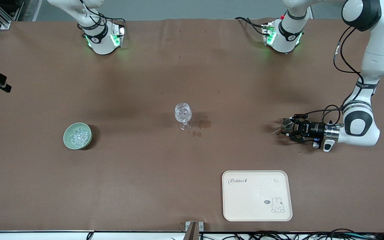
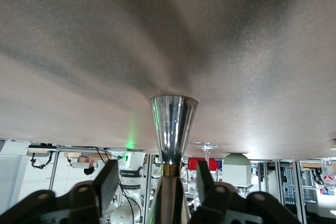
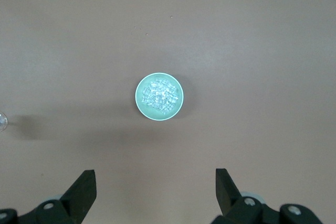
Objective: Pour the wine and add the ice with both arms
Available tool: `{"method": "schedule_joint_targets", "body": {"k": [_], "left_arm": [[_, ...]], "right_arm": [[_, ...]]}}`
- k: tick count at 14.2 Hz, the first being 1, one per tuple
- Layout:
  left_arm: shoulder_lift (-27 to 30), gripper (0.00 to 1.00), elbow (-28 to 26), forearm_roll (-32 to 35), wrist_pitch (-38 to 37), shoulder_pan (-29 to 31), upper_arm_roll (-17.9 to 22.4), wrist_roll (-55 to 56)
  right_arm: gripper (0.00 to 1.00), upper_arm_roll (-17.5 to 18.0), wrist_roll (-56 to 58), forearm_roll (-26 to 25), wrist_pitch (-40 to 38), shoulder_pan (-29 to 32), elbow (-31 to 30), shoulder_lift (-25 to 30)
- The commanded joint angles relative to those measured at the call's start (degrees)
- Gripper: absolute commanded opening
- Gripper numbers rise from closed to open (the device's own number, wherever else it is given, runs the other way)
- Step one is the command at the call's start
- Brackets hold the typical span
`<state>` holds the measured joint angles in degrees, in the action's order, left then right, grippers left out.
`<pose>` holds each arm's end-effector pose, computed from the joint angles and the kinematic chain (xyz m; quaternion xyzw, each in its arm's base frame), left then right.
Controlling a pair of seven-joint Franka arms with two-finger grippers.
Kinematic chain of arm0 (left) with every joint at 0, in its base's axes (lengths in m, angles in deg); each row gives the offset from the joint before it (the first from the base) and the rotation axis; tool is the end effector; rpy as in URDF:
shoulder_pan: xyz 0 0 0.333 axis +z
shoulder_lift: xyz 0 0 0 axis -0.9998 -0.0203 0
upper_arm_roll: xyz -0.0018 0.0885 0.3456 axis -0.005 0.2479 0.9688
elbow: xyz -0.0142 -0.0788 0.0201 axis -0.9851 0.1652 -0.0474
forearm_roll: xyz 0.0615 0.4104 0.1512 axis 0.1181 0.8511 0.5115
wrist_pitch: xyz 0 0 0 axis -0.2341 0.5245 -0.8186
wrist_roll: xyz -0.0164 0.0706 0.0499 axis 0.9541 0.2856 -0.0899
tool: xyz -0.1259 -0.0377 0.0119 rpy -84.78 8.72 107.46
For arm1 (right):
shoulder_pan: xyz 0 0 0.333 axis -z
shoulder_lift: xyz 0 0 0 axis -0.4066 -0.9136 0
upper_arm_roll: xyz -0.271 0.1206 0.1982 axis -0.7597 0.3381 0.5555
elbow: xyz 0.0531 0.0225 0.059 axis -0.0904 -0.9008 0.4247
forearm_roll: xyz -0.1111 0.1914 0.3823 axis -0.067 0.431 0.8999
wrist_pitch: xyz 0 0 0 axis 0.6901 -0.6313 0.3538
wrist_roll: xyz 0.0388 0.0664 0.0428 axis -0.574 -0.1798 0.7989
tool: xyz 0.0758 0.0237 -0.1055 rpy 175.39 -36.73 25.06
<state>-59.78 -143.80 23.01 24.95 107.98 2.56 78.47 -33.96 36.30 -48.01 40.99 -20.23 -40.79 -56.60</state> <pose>0.6362 0.0344 0.1027 0.6804 0.4997 -0.4416 0.3038 0.6001 -0.0714 0.6643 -0.9999 0.0048 -0.0111 0.0068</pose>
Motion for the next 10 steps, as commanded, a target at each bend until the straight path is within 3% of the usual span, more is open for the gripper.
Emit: {"method": "schedule_joint_targets", "body": {"k": [1,3,10], "left_arm": [[-0.8,0.58,0.2,-1.9,-0.3,0.3,-0.2,-1.2],[-1.2,0.45,0.2,-3.2,-0.7,0.3,-0.3,-1.3],[-1.7,0.32,0.5,-3.4,-0.8,0.5,-0.2,-1.4]], "right_arm": [[1.0,0.3,-0.1,0.2,0.3,0.5,-1.2,0.7],[1.0,0.3,-0.1,0.2,0.4,0.3,-1.3,0.7],[1.0,0.3,-2.6,0.3,2.6,-3.0,-1.4,-0.8]]}}
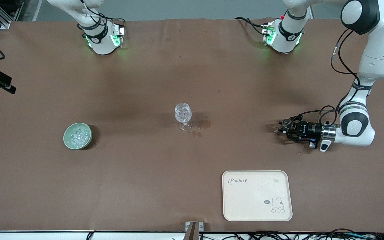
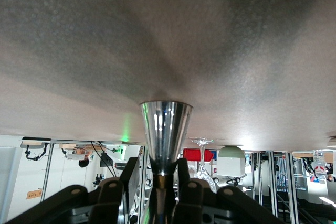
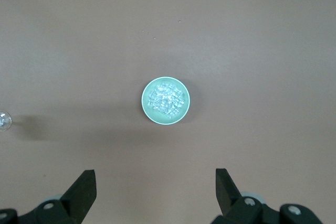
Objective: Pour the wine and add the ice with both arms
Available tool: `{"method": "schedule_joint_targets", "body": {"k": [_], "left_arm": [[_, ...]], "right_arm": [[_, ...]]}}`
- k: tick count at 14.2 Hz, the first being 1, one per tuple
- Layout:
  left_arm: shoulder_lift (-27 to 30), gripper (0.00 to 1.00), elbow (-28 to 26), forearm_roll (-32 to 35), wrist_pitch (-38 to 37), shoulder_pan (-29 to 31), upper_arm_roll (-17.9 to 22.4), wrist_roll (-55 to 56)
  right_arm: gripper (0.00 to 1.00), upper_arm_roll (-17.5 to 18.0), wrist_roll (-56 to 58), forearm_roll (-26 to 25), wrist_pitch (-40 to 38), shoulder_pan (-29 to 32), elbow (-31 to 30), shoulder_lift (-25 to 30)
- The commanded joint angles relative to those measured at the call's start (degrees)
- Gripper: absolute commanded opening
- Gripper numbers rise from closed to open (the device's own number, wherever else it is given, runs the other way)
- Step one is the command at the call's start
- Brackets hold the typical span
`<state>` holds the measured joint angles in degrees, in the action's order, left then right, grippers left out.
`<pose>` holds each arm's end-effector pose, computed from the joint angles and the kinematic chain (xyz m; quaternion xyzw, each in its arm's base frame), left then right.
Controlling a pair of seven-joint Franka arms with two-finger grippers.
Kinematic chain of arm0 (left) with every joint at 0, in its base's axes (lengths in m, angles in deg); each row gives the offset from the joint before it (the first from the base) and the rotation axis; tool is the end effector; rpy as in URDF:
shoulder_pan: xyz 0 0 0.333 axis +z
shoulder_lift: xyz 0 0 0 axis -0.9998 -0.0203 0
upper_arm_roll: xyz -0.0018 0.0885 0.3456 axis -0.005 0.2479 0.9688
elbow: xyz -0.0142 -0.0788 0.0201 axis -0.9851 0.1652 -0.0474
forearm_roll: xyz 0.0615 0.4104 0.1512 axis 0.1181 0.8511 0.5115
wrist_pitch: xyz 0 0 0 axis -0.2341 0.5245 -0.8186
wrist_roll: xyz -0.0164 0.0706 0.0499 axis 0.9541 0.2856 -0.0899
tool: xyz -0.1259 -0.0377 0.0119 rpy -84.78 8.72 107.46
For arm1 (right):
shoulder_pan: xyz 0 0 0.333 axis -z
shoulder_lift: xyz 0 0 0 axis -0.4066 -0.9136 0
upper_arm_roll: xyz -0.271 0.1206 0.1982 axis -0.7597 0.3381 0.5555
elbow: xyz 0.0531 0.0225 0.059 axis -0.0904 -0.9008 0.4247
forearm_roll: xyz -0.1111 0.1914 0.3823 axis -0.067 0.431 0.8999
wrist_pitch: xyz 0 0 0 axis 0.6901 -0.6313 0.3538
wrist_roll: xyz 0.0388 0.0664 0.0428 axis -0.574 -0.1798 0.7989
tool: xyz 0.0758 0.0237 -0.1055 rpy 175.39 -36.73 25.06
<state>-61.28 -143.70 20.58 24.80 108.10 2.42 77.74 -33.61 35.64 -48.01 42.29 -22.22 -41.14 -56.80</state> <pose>0.6346 0.0298 0.0903 0.6646 0.5020 -0.4508 0.3210 0.6065 -0.0472 0.6611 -0.9998 -0.0097 -0.0174 0.0064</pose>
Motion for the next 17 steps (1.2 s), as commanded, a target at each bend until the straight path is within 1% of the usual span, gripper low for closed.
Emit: {"method": "schedule_joint_targets", "body": {"k": [1,2,4,6,7,9,10,14,17], "left_arm": [[-0.2,0.29,0.5,-1.0,-0.7,0.3,-0.2,-0.7],[-0.2,0.26,0.6,-1.0,-0.7,0.4,-0.2,-0.6],[-0.2,0.15,0.8,-1.5,-0.7,0.2,-0.2,-0.1],[0.1,0.04,0.8,-2.6,-0.8,0.0,-0.3,0.0],[0.2,0.02,0.9,-2.7,-0.8,0.0,-0.9,0.0],[0.4,0.01,0.9,-2.7,-0.8,0.1,-2.8,0.0],[0.5,0.01,0.9,-2.8,-0.8,0.0,-4.3,0.4],[1.2,0.01,2.3,-3.9,0.4,-1.1,-9.5,5.6],[3.8,0.01,1.8,-5.3,6.1,-3.6,-13.1,11.5]], "right_arm": [[1.0,0.0,-2.1,0.3,1.9,-1.2,-1.4,-1.6],[1.0,0.0,-2.2,0.4,3.4,-1.2,-2.6,-2.2],[1.0,-0.1,-2.3,0.3,8.3,-2.1,-6.7,-2.3],[0.99,-0.1,-3.0,0.3,13.8,-2.0,-12.0,-2.3],[0.98,-0.1,-2.9,0.4,17.9,-2.0,-15.5,-2.3],[0.98,-0.1,-3.0,0.3,27.4,-1.8,-22.5,-3.1],[0.98,-0.1,-3.0,0.4,30.5,-1.4,-23.9,-4.6],[0.92,-0.1,-3.0,0.4,38.7,0.0,-24.3,-13.4],[0.87,-0.2,-3.0,0.4,43.2,0.6,-24.3,-18.6]]}}
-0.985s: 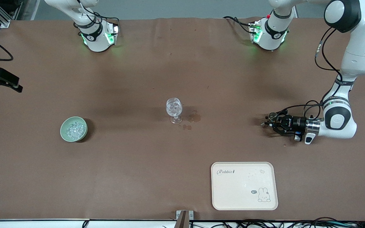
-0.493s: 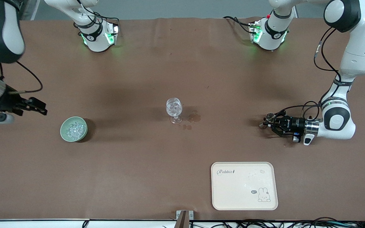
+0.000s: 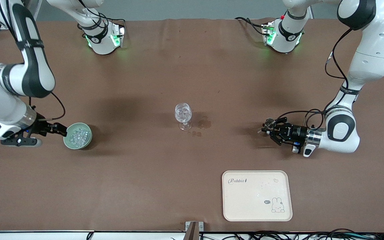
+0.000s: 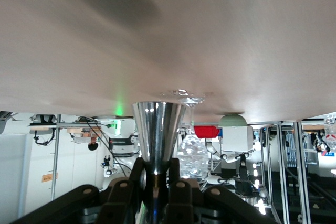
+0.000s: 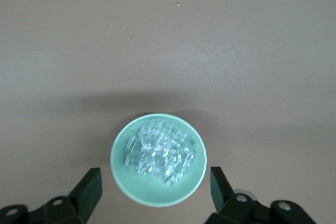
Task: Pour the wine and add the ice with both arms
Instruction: 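Carry the jigger over the glass while the right gripper reaches the bowl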
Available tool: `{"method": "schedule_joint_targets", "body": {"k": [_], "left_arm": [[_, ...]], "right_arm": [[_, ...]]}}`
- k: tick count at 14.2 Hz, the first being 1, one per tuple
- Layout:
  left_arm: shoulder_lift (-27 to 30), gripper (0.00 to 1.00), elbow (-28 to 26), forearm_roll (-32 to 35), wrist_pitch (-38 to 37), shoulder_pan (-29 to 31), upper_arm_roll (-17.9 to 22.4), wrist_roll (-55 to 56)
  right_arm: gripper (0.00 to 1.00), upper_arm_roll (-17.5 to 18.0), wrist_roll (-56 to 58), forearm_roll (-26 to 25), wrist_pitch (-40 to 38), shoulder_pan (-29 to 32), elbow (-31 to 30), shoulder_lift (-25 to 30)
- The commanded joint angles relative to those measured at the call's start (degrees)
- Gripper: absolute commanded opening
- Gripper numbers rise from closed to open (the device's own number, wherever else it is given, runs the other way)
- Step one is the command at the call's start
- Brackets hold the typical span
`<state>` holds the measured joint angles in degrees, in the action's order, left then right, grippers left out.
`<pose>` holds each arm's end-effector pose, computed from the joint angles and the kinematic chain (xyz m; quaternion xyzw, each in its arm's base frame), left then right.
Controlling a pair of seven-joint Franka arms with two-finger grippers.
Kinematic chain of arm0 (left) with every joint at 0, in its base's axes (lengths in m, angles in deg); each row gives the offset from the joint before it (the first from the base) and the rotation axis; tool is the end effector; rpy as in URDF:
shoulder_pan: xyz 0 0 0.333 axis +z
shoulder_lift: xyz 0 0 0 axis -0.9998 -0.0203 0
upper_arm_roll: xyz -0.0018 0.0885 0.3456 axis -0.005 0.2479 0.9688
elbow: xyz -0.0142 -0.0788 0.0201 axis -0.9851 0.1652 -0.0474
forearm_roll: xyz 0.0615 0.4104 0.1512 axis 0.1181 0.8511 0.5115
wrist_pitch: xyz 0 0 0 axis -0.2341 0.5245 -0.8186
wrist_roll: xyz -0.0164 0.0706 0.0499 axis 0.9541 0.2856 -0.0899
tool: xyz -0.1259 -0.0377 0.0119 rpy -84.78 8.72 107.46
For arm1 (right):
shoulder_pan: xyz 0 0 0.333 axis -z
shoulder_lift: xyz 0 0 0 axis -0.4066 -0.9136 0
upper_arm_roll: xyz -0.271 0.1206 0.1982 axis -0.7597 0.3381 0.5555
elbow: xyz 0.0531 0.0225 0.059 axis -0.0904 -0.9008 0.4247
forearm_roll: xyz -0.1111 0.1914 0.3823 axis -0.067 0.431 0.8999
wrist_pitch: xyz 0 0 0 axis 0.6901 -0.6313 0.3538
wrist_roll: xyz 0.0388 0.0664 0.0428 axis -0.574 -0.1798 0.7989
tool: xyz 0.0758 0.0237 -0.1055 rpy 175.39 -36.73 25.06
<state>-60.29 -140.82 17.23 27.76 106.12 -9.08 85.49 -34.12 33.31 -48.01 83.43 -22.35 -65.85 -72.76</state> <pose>0.6727 -0.1044 0.1528 0.6626 0.4665 -0.4751 0.3430 0.6636 -0.0565 0.3201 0.9996 -0.0180 0.0209 0.0036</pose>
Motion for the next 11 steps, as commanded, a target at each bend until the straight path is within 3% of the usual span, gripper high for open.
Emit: {"method": "schedule_joint_targets", "body": {"k": [1,5,6,11], "left_arm": [[3.4,0.01,-1.0,-2.1,5.1,-2.1,-3.4,5.9],[6.0,0.01,-1.2,-2.1,14.2,-4.4,-9.6,17.2],[7.2,0.01,-1.2,-2.0,15.5,-5.9,-9.7,19.2],[13.4,0.01,-4.7,-1.6,21.5,-13.4,-9.6,24.2]], "right_arm": [[0.85,0.3,-0.8,0.4,2.6,0.9,0.4,-4.0],[0.78,0.3,-0.9,0.5,2.8,1.3,0.3,-7.0],[0.73,0.3,-1.0,0.5,3.1,1.1,-1.0,-7.2],[0.7,0.4,-2.8,0.7,8.3,0.3,-2.1,-9.8]]}}
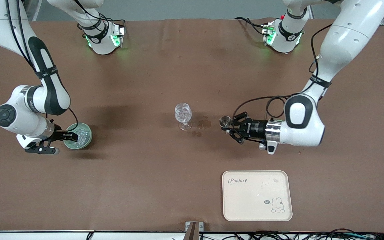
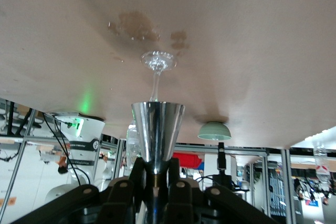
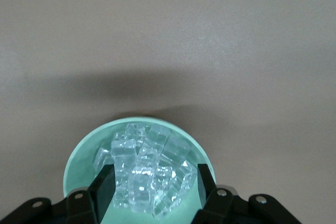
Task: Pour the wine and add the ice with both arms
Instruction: 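Carry the jigger over the glass while the right gripper reaches the bowl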
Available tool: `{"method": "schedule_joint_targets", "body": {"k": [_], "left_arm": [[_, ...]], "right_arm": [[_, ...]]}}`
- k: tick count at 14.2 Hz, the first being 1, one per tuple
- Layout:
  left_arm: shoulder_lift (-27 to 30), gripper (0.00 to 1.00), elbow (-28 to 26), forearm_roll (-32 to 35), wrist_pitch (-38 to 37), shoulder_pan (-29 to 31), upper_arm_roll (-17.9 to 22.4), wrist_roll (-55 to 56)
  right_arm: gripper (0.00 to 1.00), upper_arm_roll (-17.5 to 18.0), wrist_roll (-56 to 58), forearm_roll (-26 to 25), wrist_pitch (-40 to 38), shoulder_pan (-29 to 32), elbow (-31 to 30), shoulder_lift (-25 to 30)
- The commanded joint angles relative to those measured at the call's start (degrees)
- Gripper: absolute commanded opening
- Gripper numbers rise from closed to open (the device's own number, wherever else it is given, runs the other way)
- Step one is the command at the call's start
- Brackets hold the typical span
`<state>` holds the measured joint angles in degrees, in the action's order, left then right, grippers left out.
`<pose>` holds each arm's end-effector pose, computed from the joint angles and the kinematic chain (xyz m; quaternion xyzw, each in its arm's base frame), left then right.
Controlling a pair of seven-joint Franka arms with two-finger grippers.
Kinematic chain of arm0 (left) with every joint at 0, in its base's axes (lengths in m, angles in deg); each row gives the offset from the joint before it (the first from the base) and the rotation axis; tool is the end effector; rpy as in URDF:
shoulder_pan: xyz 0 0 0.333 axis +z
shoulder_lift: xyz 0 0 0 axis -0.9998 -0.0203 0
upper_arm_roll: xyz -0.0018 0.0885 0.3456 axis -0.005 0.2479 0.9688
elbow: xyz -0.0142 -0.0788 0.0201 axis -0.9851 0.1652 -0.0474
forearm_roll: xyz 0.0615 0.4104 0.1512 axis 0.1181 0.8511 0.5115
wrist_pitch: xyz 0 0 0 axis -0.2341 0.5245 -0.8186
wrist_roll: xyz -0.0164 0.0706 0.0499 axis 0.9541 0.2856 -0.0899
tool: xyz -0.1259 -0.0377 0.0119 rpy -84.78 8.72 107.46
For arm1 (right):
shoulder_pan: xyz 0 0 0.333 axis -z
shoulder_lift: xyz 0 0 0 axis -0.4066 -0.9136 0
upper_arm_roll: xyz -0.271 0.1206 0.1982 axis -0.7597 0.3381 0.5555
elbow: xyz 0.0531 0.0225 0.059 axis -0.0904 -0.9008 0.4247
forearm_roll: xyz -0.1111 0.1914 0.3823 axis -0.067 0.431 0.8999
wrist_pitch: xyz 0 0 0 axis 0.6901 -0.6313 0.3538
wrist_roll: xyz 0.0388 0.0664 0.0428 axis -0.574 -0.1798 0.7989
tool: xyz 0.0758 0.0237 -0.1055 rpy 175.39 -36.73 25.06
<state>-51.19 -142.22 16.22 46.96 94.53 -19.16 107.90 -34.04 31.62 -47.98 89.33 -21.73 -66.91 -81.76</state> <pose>0.6602 -0.3170 0.2689 0.6708 0.5346 -0.4254 0.2887 0.6595 -0.0633 0.2163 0.9992 -0.0373 -0.0154 0.0058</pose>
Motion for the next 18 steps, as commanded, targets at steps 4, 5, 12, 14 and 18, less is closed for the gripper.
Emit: {"method": "schedule_joint_targets", "body": {"k": [4,5,12,14,18], "left_arm": [[6.9,0.01,-4.0,-0.1,7.3,-7.3,0.7,8.1],[7.6,0.01,-4.3,0.8,8.3,-8.6,0.9,9.7],[8.1,0.01,-1.6,17.0,9.9,-12.8,0.6,29.2],[7.8,0.01,-0.1,21.3,10.0,-14.4,0.5,34.0],[7.8,0.01,0.6,25.5,11.6,-15.3,0.5,39.5]], "right_arm": [[0.68,0.3,-2.0,0.7,1.9,-1.1,-3.0,-0.3],[0.68,0.3,-2.0,0.7,1.8,-1.1,-3.3,-0.1],[0.28,0.3,-2.1,0.7,-0.9,-0.9,-3.4,2.5],[0.23,0.3,-2.1,0.7,-0.8,-0.8,-3.5,2.3],[0.29,0.3,-2.1,0.7,-0.5,-0.9,-3.5,2.2]]}}
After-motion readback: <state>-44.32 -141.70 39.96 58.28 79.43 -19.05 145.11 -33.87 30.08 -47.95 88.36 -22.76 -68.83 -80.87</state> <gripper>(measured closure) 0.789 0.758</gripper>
